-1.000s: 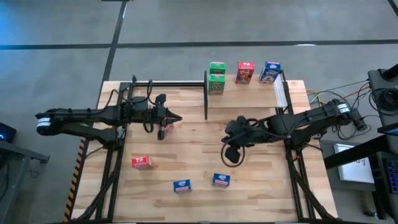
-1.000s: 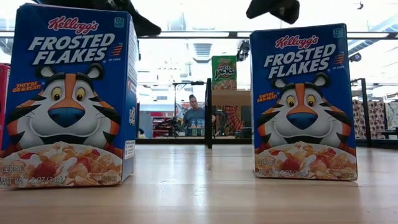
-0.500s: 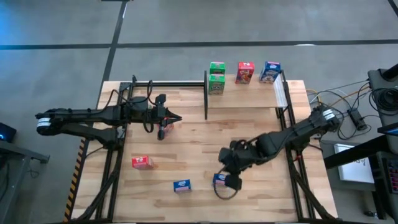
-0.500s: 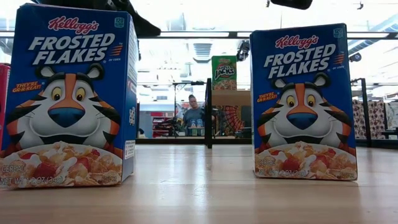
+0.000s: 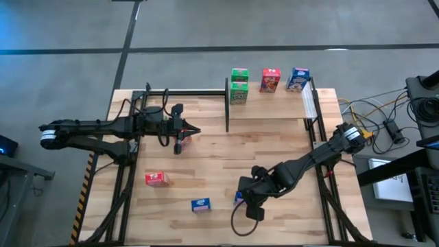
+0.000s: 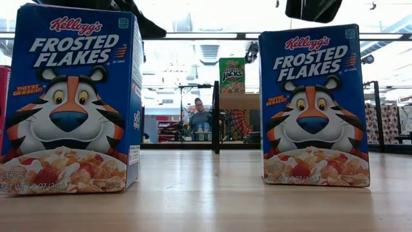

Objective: Stack cereal on shelf
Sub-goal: Put the right blue cereal box on the shelf aligned with other blue cereal boxes

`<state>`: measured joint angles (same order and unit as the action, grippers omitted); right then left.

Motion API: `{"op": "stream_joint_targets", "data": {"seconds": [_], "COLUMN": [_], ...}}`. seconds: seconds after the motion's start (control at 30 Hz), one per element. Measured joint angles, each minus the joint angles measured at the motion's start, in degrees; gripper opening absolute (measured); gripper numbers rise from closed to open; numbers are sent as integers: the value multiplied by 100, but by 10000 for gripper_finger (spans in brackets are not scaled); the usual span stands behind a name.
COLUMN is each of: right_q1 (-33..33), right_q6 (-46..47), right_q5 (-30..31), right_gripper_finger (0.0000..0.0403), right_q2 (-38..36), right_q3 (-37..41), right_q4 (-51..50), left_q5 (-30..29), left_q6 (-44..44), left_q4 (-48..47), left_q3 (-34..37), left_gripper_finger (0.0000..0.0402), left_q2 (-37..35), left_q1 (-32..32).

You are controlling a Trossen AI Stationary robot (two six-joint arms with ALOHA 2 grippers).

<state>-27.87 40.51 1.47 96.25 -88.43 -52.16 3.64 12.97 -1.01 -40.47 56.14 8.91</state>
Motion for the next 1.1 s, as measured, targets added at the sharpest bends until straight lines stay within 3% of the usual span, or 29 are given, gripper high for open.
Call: {"op": "stream_joint_targets", "data": {"seconds": [0.2, 0.33, 0.5, 0.67, 1.1], "right_q1": [1, -2, -26, -27, -38], "right_q6": [128, -66, -326, -343, -304], "right_q5": [40, 389, 456, 455, 401], "right_gripper_finger": [163, 229, 282, 297, 288], "right_q2": [138, 215, 247, 348, 690], "right_q3": [-185, -292, -290, -274, -270], "right_q4": [0, -20, -181, -335, -344], "left_q5": [-1, 0, -2, 0, 0], "left_q6": [7, 20, 20, 20, 4], "left_q4": [17, 35, 37, 13, 11], "left_q3": [0, 0, 0, 0, 0], "left_gripper_finger": [7, 7, 7, 7, 7], "left_q2": [2, 2, 2, 2, 2], "left_q1": [0, 0, 0, 0, 0]}}
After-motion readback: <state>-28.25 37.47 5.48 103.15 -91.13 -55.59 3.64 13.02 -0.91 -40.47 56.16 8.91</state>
